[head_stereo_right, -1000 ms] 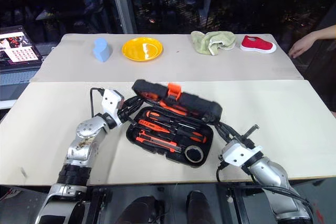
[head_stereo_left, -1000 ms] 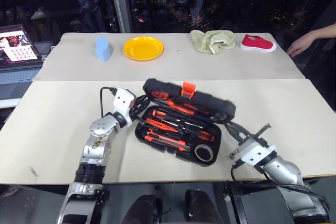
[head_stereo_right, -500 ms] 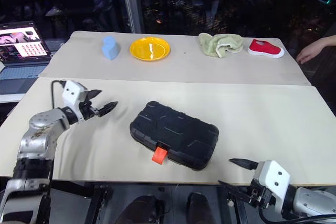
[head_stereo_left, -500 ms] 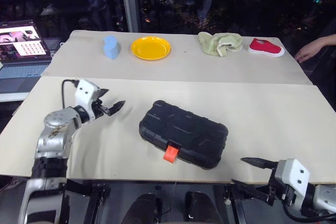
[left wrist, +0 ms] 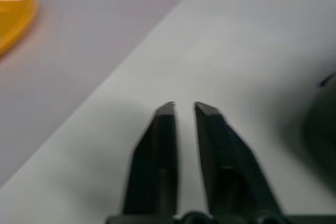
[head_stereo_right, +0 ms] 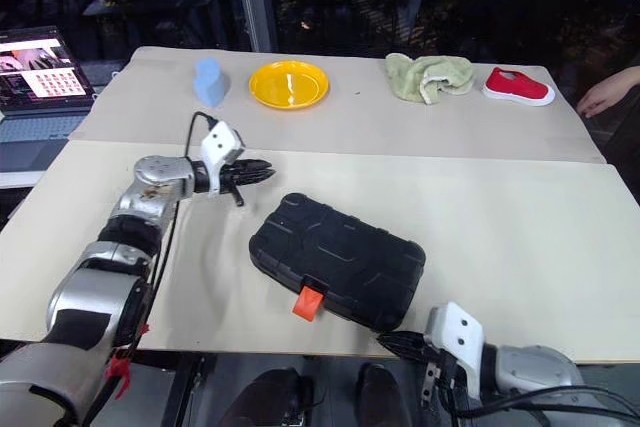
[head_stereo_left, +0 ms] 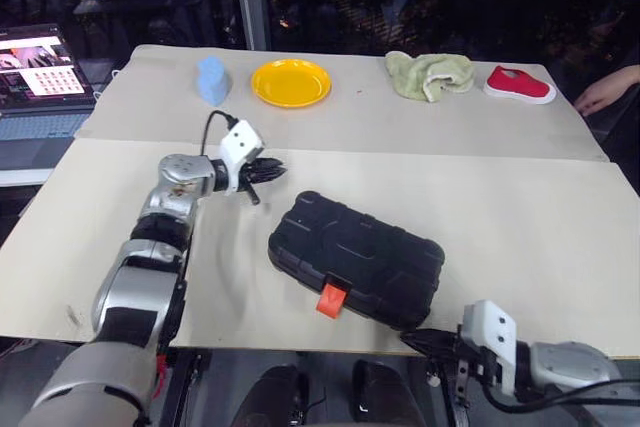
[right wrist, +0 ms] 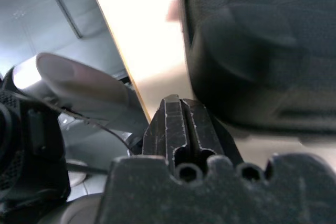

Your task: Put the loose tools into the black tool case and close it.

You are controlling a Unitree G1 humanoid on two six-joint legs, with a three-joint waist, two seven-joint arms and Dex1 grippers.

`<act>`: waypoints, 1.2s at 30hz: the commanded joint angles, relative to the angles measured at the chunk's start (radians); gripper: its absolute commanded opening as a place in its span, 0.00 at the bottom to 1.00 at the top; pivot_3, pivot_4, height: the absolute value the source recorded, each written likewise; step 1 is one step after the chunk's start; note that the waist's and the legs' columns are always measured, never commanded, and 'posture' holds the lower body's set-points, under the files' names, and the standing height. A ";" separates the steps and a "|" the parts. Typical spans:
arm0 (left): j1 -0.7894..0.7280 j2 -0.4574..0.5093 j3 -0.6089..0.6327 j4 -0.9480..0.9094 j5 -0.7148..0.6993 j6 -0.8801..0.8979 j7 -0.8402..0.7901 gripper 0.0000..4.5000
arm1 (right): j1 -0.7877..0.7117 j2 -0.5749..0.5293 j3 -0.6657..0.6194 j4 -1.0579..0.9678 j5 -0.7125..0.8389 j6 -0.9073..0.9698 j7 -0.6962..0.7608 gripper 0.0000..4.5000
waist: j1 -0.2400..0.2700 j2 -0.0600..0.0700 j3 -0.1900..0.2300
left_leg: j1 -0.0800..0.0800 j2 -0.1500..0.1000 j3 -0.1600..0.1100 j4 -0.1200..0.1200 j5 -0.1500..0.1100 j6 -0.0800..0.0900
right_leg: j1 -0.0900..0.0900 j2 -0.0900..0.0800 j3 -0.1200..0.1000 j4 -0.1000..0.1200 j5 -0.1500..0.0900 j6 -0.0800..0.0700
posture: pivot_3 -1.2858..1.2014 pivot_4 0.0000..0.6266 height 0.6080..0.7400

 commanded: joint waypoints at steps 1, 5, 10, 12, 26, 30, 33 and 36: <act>-0.052 -0.018 -0.022 0.036 0.032 -0.057 -0.062 0.01 | -0.073 0.030 0.008 0.027 -0.060 0.037 -0.054 0.00 | -0.002 0.000 0.000 | 0.000 0.000 0.000 0.000 0.000 0.000 | 0.000 0.000 0.000 0.000 0.000 0.000 | 0.52 0.24 1.00; -0.043 -0.026 -0.053 0.041 0.056 -0.098 -0.165 0.01 | -0.136 0.076 -0.048 0.065 -0.081 0.070 -0.120 0.00 | -0.004 -0.001 0.000 | 0.001 0.001 0.000 0.001 0.000 0.000 | 0.002 -0.001 0.001 0.001 0.001 0.000 | 0.52 0.24 1.00; -0.006 0.015 -0.073 -0.016 0.052 -0.093 -0.337 0.01 | -0.169 0.100 -0.144 0.123 -0.100 0.082 -0.172 0.00 | -0.001 0.000 0.000 | 0.001 0.001 0.001 0.003 -0.002 0.001 | 0.001 0.000 0.001 0.003 0.002 0.000 | 0.52 0.24 1.00; 0.007 0.030 -0.076 -0.045 0.048 -0.075 -0.380 0.01 | -0.169 0.103 -0.166 0.137 -0.103 0.084 -0.176 0.00 | 0.001 0.000 0.000 | 0.001 0.000 0.001 0.002 0.000 0.001 | 0.001 0.000 0.001 0.003 0.002 0.000 | 0.52 0.24 1.00; -0.143 0.041 -0.050 -0.093 0.024 0.051 -0.504 0.01 | -0.001 0.119 -0.293 0.011 0.024 0.164 -0.097 0.00 | 0.007 0.000 0.000 | -0.014 -0.001 0.000 0.008 0.000 0.003 | -0.015 0.001 0.001 0.008 0.002 0.000 | 0.52 0.24 1.00; -0.209 0.024 -0.092 -0.123 -0.034 0.112 -0.548 0.01 | 0.038 0.113 -0.314 -0.054 0.079 0.206 -0.073 0.00 | -0.003 0.001 -0.001 | -0.014 0.000 0.000 0.012 -0.001 0.005 | -0.012 0.001 0.001 0.008 0.002 0.001 | 0.52 0.24 1.00; -0.187 0.018 -0.241 -0.302 -0.175 0.206 -0.556 0.01 | 0.054 0.118 -0.307 -0.116 0.109 0.243 -0.081 0.00 | -0.008 0.001 0.000 | -0.012 0.000 0.002 0.013 -0.002 0.006 | -0.011 0.002 0.002 0.009 0.002 0.002 | 0.52 0.24 1.00; -0.107 0.010 -0.351 -0.433 -0.210 0.200 -0.556 0.01 | 0.055 0.127 -0.289 -0.161 0.114 0.275 -0.109 0.00 | -0.011 0.003 -0.001 | -0.013 0.001 0.001 0.014 -0.001 0.006 | -0.013 0.001 0.003 0.010 0.002 0.001 | 0.52 0.24 1.00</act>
